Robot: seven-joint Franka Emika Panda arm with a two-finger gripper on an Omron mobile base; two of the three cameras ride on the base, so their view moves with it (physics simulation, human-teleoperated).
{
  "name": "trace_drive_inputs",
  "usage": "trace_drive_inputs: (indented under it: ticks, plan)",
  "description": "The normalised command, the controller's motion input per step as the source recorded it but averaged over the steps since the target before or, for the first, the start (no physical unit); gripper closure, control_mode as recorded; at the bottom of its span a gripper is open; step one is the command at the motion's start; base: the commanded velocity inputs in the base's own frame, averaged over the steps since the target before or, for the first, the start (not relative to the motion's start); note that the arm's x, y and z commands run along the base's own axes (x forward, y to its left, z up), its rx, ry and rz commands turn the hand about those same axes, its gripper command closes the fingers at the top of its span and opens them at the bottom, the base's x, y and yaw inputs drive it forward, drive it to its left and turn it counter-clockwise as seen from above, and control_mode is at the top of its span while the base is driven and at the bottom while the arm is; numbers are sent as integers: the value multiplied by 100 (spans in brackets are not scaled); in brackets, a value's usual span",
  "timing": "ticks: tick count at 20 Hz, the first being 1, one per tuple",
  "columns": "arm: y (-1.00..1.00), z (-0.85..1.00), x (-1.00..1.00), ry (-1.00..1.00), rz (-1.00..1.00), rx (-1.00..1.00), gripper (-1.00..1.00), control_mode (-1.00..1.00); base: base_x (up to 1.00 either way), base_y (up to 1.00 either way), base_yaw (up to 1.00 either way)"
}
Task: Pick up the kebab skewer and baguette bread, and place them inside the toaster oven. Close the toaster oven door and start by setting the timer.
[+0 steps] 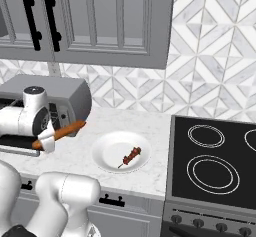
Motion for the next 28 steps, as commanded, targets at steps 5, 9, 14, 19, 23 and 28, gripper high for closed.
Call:
trace_drive_inputs:
  ticks: [5, 9, 14, 19, 23, 28]
  plan:
    - [100, 24, 3, 0, -14, 0, 100, -100, 0, 0, 0]
    - [100, 24, 21, -2, -13, 0, 100, -100, 0, 0, 0]
    - [100, 16, 28, -4, -16, 4, 100, -100, 0, 0, 0]
    - [96, 6, 40, -6, -20, 10, 100, -100, 0, 0, 0]
    - [84, 0, 15, -8, -29, 14, 100, -100, 0, 0, 0]
    - [12, -10, 70, -13, -27, 11, 100, -100, 0, 0, 0]
